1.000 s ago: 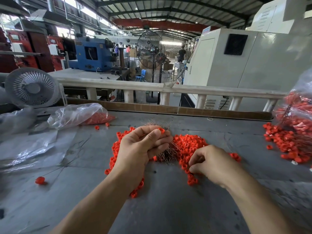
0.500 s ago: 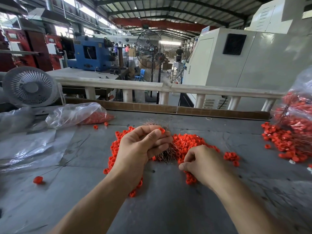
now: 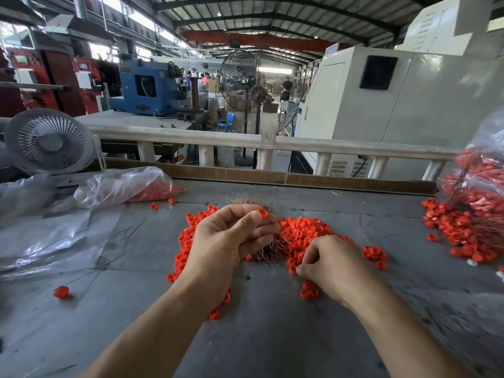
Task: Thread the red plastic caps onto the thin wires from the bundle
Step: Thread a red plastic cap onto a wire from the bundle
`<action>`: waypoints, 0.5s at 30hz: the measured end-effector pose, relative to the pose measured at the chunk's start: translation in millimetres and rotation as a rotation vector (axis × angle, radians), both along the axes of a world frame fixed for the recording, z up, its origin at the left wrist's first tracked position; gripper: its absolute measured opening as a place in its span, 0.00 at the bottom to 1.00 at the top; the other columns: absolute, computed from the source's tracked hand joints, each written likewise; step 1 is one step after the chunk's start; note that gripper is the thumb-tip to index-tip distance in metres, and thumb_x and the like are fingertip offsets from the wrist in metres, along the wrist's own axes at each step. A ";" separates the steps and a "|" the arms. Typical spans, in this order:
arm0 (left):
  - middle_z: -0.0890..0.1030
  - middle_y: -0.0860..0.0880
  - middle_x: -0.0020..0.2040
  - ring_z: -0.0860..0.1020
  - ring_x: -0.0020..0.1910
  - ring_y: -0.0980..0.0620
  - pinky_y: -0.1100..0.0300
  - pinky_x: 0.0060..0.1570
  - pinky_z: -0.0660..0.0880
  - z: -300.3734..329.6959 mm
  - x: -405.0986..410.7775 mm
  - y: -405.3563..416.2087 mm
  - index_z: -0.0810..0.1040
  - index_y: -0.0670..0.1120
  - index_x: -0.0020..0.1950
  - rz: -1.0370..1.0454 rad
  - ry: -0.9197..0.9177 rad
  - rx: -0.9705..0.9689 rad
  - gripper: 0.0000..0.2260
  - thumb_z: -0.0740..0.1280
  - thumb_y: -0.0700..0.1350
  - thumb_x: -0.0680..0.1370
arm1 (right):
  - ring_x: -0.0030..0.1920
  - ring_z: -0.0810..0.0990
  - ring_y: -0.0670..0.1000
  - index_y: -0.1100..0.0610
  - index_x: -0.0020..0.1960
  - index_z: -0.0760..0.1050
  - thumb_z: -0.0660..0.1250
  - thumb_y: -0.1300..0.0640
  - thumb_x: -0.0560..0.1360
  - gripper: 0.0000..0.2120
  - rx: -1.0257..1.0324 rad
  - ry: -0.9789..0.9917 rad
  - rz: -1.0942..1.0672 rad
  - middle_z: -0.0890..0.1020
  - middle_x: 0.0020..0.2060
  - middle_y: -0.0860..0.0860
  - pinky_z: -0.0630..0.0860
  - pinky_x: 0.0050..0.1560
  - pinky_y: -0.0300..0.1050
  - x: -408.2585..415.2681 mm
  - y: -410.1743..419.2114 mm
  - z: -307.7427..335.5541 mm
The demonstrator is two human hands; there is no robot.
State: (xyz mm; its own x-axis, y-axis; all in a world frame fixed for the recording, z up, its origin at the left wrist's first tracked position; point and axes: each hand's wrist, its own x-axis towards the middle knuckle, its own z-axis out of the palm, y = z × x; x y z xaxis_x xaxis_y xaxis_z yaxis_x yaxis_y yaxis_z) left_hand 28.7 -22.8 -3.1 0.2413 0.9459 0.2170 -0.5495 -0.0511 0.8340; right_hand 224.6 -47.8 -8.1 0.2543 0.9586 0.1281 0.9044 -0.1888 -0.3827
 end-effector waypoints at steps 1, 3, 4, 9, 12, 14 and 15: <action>0.85 0.35 0.54 0.85 0.54 0.40 0.58 0.46 0.83 0.0 -0.1 -0.1 0.82 0.39 0.54 -0.001 0.001 -0.001 0.07 0.72 0.40 0.77 | 0.31 0.78 0.40 0.47 0.35 0.79 0.77 0.47 0.71 0.11 0.028 0.056 0.004 0.81 0.28 0.41 0.67 0.29 0.40 1.6 0.8 0.8; 0.85 0.35 0.54 0.85 0.54 0.39 0.58 0.46 0.83 0.1 0.1 -0.2 0.82 0.39 0.54 -0.004 0.003 -0.003 0.08 0.72 0.40 0.77 | 0.29 0.77 0.42 0.49 0.36 0.79 0.78 0.49 0.72 0.10 0.126 0.247 0.037 0.81 0.27 0.43 0.67 0.30 0.41 3.7 2.9 3.6; 0.85 0.35 0.53 0.85 0.53 0.39 0.58 0.46 0.83 0.3 0.3 -0.1 0.82 0.39 0.54 -0.003 0.004 -0.005 0.08 0.72 0.40 0.77 | 0.28 0.76 0.42 0.50 0.38 0.80 0.78 0.50 0.72 0.10 0.191 0.373 0.060 0.81 0.27 0.43 0.68 0.31 0.40 3.6 3.9 6.0; 0.86 0.36 0.51 0.86 0.51 0.40 0.59 0.44 0.83 0.4 4.7 -1.4 0.80 0.38 0.53 0.006 0.037 0.007 0.12 0.74 0.42 0.72 | 0.25 0.75 0.42 0.51 0.44 0.83 0.77 0.55 0.74 0.04 0.387 0.861 0.200 0.82 0.29 0.48 0.70 0.27 0.36 -10.8 -1.6 16.8; 0.86 0.36 0.49 0.86 0.50 0.40 0.60 0.43 0.82 -0.4 7.6 -3.3 0.80 0.39 0.53 -0.010 0.067 0.012 0.13 0.74 0.43 0.72 | 0.31 0.80 0.42 0.50 0.44 0.84 0.77 0.55 0.74 0.02 0.444 0.871 0.251 0.85 0.34 0.46 0.74 0.32 0.33 -19.3 -5.0 17.2; 0.86 0.35 0.49 0.86 0.50 0.40 0.60 0.42 0.82 -0.5 8.3 -3.6 0.80 0.38 0.53 -0.020 0.078 0.014 0.13 0.74 0.43 0.72 | 0.36 0.83 0.41 0.50 0.44 0.84 0.77 0.56 0.74 0.03 0.483 0.834 0.271 0.86 0.37 0.45 0.76 0.37 0.31 -22.2 -6.2 16.6; 0.86 0.35 0.48 0.86 0.49 0.40 0.60 0.42 0.82 -0.3 8.2 -3.8 0.80 0.38 0.53 -0.022 0.081 0.012 0.12 0.73 0.42 0.72 | 0.37 0.84 0.41 0.50 0.44 0.84 0.77 0.56 0.74 0.03 0.495 0.820 0.278 0.86 0.37 0.45 0.76 0.38 0.32 -23.2 -6.5 16.4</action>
State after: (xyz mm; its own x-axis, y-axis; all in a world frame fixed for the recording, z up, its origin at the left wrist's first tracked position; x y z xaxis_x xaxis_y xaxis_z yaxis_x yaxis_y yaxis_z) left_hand 36.9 -26.6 -3.3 0.2797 0.9374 0.2074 -0.4812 -0.0501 0.8752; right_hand 201.5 -54.3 8.3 0.2182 0.8835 0.4146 0.3127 0.3392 -0.8872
